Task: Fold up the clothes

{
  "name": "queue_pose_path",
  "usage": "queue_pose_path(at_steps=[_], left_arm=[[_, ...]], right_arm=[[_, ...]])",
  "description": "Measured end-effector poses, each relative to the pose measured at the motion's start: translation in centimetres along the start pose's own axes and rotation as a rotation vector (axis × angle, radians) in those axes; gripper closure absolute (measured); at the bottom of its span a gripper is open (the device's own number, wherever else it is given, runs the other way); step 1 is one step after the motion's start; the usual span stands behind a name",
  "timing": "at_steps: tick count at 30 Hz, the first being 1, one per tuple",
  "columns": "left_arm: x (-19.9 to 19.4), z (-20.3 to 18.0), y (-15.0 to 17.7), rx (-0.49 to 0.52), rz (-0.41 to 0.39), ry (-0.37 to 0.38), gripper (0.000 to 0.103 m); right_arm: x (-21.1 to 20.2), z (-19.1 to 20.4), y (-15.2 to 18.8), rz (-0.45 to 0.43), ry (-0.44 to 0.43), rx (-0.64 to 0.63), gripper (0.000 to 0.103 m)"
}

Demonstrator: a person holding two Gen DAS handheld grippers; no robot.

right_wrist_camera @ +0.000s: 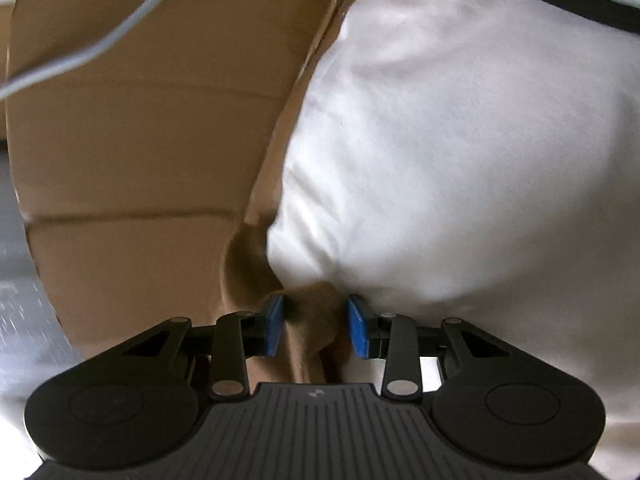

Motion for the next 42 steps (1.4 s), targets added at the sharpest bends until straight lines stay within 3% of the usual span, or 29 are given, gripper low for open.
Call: queue_pose_path(at_steps=[1,8,10,15,18,21,24,29,35,42], left_arm=[[0.0,0.0,0.0,-0.001,0.000,0.001,0.052],[0.0,-0.3,-0.1,0.021,0.007,-0.008,0.052],[-0.1,-0.2,0.0,0.016,0.008,-0.005,0.052],[0.1,0.3,-0.1,-0.018,0.011,0.010,0.052],[0.2,0.2,-0.1,-0.008,0.014,0.008,0.051],[0.3,0.1,-0.1,-0.006,0.014,0.010,0.050],[0.2,0.0,0.0,0.005,0.014,0.009,0.049],[0.3,0.1,0.0,0.013,0.015,0.013,0.046],[0.5,-0.4,-0.1,0.036,0.013,0.002,0.043],[0.0,-0.2,-0.2,0.003,-0.030,0.030,0.044]], right_arm=[[-0.2,0.8,-0.2,-0.001,-0.006,-0.043,0.097],[-2.9,7.3,-1.3,-0.079,-0.053,-0.365,0.097],[-3.9,10.4,-0.9,-0.111,-0.080,-0.501,0.097],[-5.6,13.6,0.9,-0.163,-0.155,-0.665,0.097],[-5.0,11.3,1.0,-0.135,-0.056,-0.635,0.096],[-4.4,5.9,0.7,-0.021,0.180,-0.514,0.094],[-4.7,1.9,0.4,0.034,0.251,-0.381,0.086],[-5.6,1.2,-1.2,-0.024,0.219,-0.328,0.069],[-4.8,3.3,-2.9,-0.038,0.166,-0.397,0.068],[-1.2,6.0,-3.8,0.060,0.130,-0.534,0.068]])
Point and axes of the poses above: each gripper's, at about its wrist camera, not at the fingertips, and x roughly the way its jaws point, z to its left, y to its underside, the point moved 5 cm from there along x, roughly the way its jaws point, and after that the axes turned 11 degrees about -x, right-handed, at the moved point
